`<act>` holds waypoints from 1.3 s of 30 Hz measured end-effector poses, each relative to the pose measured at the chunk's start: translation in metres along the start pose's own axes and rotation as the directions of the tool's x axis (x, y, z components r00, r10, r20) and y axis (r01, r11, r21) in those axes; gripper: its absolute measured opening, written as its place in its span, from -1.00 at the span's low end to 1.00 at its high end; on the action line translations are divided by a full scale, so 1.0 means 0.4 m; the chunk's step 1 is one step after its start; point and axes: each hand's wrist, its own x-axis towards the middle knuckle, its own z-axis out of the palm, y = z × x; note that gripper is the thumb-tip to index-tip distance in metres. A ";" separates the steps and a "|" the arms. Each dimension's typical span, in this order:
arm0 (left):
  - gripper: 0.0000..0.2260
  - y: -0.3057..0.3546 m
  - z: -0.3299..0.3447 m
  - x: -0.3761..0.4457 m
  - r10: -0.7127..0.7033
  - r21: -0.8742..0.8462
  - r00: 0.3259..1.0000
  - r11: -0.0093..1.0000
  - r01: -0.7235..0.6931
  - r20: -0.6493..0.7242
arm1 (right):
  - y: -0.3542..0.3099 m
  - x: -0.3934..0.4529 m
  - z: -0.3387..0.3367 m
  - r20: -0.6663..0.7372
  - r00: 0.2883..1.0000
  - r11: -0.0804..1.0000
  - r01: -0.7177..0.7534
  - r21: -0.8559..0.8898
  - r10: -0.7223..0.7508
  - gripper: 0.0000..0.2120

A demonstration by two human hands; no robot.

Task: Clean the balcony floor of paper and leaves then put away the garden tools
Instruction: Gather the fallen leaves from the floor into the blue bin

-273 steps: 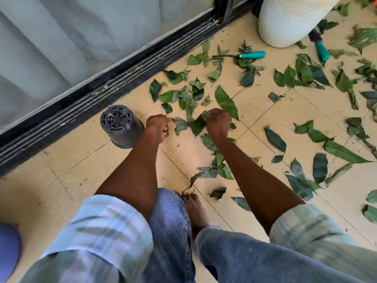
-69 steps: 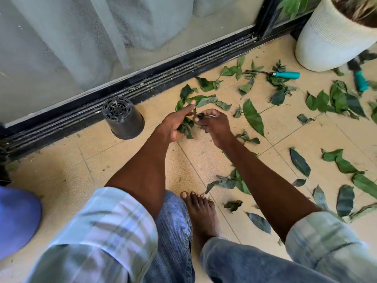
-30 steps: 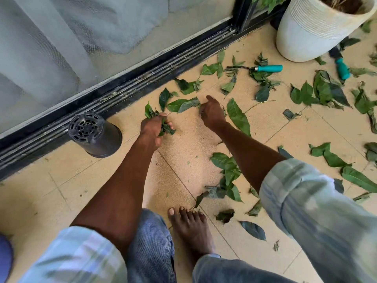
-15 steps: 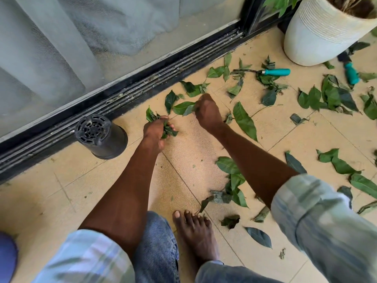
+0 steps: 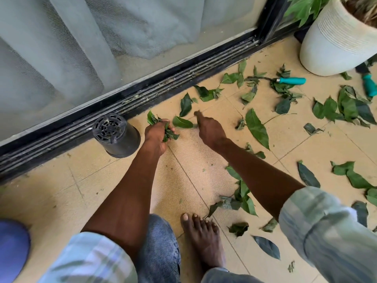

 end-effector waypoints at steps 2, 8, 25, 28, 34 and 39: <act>-0.83 0.008 -0.003 0.003 0.010 0.002 1.000 1.000 -0.010 -0.021 | -0.021 0.045 -0.021 -0.006 0.998 0.991 -0.066 0.113 0.067 -0.59; -0.82 0.028 -0.031 0.030 0.037 -0.069 0.997 0.997 -0.041 -0.067 | -0.076 0.236 -0.021 0.114 0.990 0.985 -0.094 0.144 0.077 -0.78; -0.95 0.020 0.026 0.005 0.058 -0.105 0.991 0.992 -0.071 -0.125 | -0.011 0.038 0.019 -0.084 0.991 0.963 -0.075 0.257 0.100 -0.51; -0.95 0.021 0.032 0.006 0.058 -0.146 0.992 0.986 -0.074 -0.113 | 0.016 0.106 -0.021 -0.094 0.937 0.898 -0.289 0.332 0.336 -0.81; -0.91 0.032 0.007 0.028 0.064 -0.080 0.987 0.994 -0.076 -0.148 | 0.021 0.292 -0.033 -0.036 0.822 0.787 -0.531 0.315 0.568 -0.71; -0.97 0.032 -0.026 0.050 0.040 -0.113 0.986 0.992 -0.059 -0.160 | -0.029 0.264 0.027 0.084 0.915 0.899 -0.404 0.167 0.395 -0.73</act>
